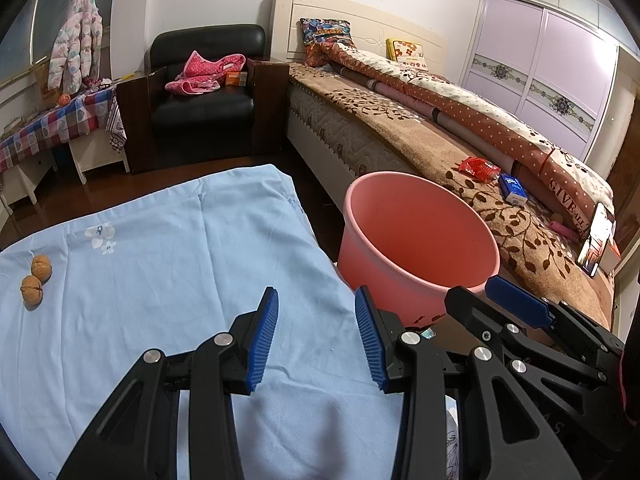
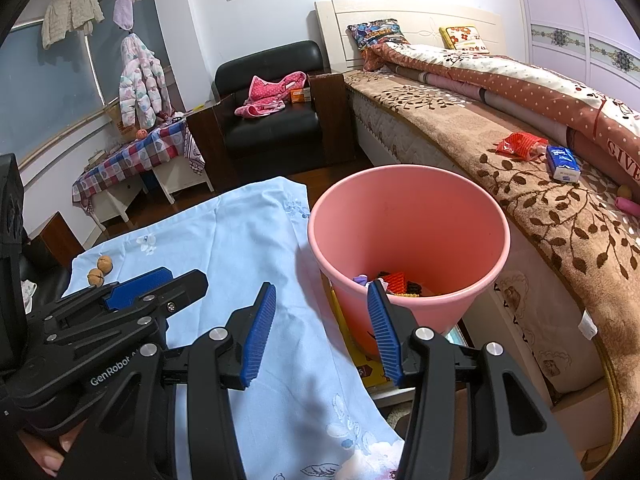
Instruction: Collect trash
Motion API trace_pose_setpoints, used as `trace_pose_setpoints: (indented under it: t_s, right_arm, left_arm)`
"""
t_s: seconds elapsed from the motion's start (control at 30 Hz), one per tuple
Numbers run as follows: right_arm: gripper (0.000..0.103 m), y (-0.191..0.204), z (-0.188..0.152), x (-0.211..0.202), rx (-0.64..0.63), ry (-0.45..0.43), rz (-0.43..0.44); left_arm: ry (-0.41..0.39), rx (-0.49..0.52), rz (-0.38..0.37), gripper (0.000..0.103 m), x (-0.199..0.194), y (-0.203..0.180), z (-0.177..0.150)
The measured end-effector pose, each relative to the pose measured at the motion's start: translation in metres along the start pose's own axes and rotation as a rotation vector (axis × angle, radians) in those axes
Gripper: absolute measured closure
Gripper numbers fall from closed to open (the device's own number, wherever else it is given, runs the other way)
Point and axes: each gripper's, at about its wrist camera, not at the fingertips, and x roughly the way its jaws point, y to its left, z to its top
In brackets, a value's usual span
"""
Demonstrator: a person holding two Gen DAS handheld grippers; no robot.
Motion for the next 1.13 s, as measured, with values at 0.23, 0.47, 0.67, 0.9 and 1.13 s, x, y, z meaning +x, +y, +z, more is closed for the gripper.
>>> trace_pose_setpoints:
  t_s: [0.23,0.47,0.67,0.9,1.13]
  right_arm:
    - [0.055,0.0000,0.0003,0.0001,-0.001,0.000,-0.001]
    - [0.055,0.0004,0.0003,0.0000,0.000,0.001,-0.001]
    - [0.055,0.0006,0.0005,-0.0001,0.000,0.001,0.000]
    - [0.055,0.0008,-0.0006,-0.0008,0.003,0.004,0.000]
    - [0.055,0.0010,-0.0001,-0.0007,0.002,0.005,0.000]
  left_arm:
    - [0.000,0.000,0.001,0.063,0.0001,-0.0002,0.0002]
    - [0.002,0.001,0.002,0.063,0.0017,0.0010,-0.0010]
    - [0.005,0.004,0.005,0.063,0.0026,0.0018,-0.0034]
    - [0.005,0.012,0.016,0.063,0.0034,0.0007,-0.0040]
    - [0.017,0.009,0.019,0.063,0.0047,0.0009,-0.0021]
